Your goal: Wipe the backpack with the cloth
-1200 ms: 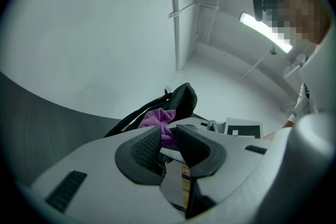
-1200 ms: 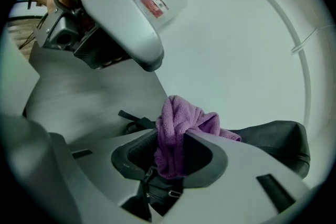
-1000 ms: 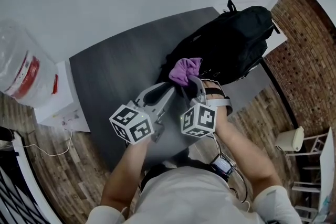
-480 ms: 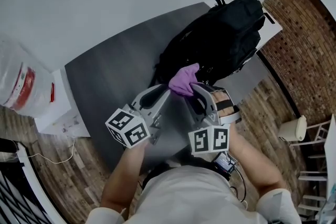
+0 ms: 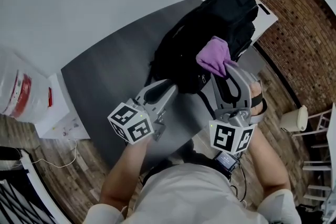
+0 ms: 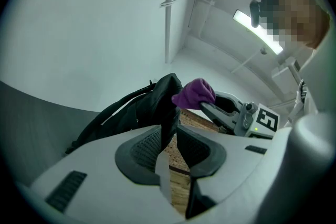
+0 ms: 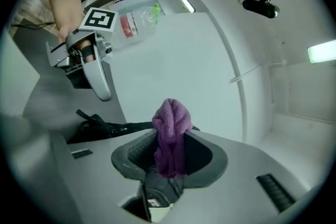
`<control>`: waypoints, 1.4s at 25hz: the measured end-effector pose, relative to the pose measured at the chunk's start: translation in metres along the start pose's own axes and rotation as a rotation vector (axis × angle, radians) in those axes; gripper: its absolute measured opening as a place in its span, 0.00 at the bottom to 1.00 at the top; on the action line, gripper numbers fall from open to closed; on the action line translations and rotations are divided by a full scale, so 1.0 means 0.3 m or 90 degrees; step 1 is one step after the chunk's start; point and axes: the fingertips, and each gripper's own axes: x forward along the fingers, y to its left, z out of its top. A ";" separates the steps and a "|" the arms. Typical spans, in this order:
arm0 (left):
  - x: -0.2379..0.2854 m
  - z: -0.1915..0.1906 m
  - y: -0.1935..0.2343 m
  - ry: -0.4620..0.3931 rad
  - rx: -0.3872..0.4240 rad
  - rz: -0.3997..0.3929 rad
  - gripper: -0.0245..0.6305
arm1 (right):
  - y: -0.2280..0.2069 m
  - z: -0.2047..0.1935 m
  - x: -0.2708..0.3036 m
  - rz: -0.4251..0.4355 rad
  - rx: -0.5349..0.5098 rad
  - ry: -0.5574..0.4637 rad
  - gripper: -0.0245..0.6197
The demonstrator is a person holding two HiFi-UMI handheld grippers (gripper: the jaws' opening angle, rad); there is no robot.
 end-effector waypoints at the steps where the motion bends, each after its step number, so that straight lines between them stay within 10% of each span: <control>1: 0.009 -0.006 -0.003 0.005 0.000 -0.003 0.18 | -0.028 -0.014 0.001 -0.023 -0.008 0.006 0.25; 5: 0.031 -0.034 -0.001 0.025 -0.003 -0.007 0.18 | -0.022 -0.108 0.035 -0.050 -0.026 0.055 0.25; 15: 0.022 -0.098 0.016 0.057 -0.018 0.004 0.18 | 0.402 -0.282 0.123 0.124 -0.029 0.138 0.25; 35: -0.034 -0.167 0.081 0.082 -0.041 0.042 0.18 | 0.706 -0.379 0.189 0.255 0.015 0.193 0.25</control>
